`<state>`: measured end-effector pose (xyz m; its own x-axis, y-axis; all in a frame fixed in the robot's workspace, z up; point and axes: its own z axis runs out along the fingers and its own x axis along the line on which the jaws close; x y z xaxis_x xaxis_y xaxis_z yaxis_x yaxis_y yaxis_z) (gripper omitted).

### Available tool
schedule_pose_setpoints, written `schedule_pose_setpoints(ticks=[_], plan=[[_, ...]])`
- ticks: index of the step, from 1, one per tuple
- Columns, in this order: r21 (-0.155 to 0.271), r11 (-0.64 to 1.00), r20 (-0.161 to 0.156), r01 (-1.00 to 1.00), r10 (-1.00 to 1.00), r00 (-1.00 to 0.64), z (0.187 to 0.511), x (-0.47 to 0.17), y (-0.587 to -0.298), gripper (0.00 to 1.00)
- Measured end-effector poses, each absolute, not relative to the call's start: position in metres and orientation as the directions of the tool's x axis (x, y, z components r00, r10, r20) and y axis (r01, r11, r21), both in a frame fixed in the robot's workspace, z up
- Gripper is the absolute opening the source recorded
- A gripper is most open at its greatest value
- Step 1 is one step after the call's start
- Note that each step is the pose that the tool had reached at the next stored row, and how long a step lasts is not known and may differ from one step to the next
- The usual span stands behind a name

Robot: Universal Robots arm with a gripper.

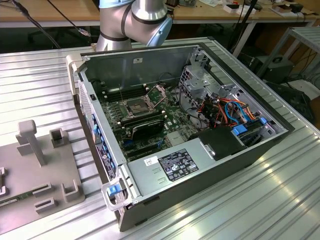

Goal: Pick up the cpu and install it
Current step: 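Reach for the cpu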

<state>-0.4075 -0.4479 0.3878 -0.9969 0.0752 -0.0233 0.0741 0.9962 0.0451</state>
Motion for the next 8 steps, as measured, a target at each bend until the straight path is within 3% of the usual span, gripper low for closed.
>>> schedule_pose_setpoints(ticks=[8], plan=[[0.045,0.996,-0.023,0.074,0.075,-0.997,0.3879,-0.4077,-0.4479,0.11]])
